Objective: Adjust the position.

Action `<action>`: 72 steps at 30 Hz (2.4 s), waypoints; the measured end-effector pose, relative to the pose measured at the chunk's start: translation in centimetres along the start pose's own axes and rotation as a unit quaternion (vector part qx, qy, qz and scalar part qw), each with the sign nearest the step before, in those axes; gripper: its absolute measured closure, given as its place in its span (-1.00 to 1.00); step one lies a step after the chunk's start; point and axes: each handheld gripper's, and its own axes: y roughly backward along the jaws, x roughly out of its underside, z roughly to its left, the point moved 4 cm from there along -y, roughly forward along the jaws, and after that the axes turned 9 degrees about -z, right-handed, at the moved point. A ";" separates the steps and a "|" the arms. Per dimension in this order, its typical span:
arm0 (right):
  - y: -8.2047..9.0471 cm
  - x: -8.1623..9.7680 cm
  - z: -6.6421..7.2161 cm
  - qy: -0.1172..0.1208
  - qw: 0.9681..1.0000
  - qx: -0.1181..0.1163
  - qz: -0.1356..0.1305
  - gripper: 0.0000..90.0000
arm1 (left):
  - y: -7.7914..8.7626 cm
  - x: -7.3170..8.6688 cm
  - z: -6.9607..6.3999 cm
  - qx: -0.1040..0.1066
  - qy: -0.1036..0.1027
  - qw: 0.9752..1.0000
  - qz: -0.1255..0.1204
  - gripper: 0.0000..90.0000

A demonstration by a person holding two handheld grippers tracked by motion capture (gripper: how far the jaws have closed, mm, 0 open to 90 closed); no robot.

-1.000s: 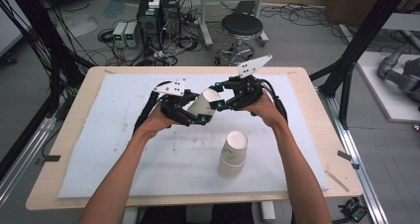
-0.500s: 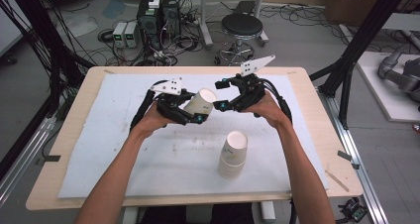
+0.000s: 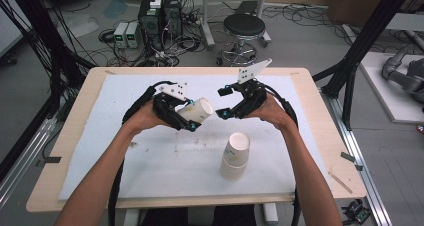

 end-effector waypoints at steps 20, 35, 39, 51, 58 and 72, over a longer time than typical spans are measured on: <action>-0.7 1.2 -0.2 0.034 0.993 0.031 0.107 -0.70 | -0.7 -0.5 1.1 0.042 0.019 0.986 0.161 -0.26; -2.6 1.3 -0.2 0.064 0.981 0.030 0.183 -0.68 | -2.0 -0.9 1.9 0.042 0.014 0.977 0.207 -0.25; -2.7 1.3 -0.2 0.069 0.980 0.024 0.184 -0.66 | -2.5 -0.9 1.9 0.044 0.012 0.975 0.217 -0.25; -3.3 1.2 0.1 0.076 0.981 0.012 0.178 -0.62 | -3.4 -1.1 2.0 0.047 0.002 0.972 0.230 -0.24; -3.2 1.0 0.2 0.079 0.983 0.007 0.167 -0.57 | -3.8 -1.1 2.0 0.048 0.002 0.972 0.230 -0.24; -3.4 1.1 0.1 0.079 0.981 -0.005 0.176 -0.17 | -4.2 -1.2 1.7 0.059 -0.007 0.972 0.229 -0.24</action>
